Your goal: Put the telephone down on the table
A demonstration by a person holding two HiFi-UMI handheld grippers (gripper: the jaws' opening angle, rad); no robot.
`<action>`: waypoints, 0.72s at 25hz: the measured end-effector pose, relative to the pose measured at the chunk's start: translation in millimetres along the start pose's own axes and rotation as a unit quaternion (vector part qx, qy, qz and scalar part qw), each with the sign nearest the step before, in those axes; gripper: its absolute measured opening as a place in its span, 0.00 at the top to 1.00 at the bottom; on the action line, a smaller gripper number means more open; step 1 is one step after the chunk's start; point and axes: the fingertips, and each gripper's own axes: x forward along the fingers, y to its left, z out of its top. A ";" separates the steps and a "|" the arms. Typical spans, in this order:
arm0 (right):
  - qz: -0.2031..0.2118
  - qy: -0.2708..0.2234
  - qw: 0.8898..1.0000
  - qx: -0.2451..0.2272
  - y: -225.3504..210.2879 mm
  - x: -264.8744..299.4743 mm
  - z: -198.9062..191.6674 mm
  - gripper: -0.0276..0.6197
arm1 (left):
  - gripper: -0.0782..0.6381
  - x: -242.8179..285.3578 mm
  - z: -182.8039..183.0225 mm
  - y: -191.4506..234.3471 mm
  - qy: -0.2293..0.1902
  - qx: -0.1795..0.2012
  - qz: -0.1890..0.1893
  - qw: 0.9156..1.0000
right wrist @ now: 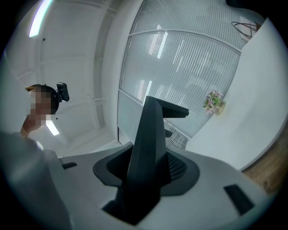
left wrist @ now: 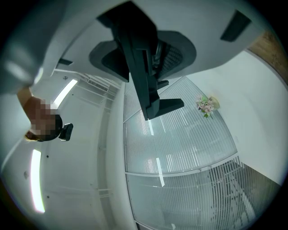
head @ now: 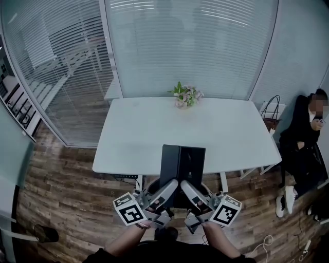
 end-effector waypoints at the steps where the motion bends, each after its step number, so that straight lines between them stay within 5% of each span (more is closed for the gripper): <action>1: 0.000 -0.001 1.000 -0.001 1.3 0.0 -0.4 0.67 | 0.61 -0.9 0.5 -0.9 0.000 0.001 0.000 1.000; 18: 0.006 0.004 1.000 -0.001 -1.0 -10.0 2.8 0.67 | 0.61 2.7 -9.5 -3.6 -0.007 0.004 0.004 1.000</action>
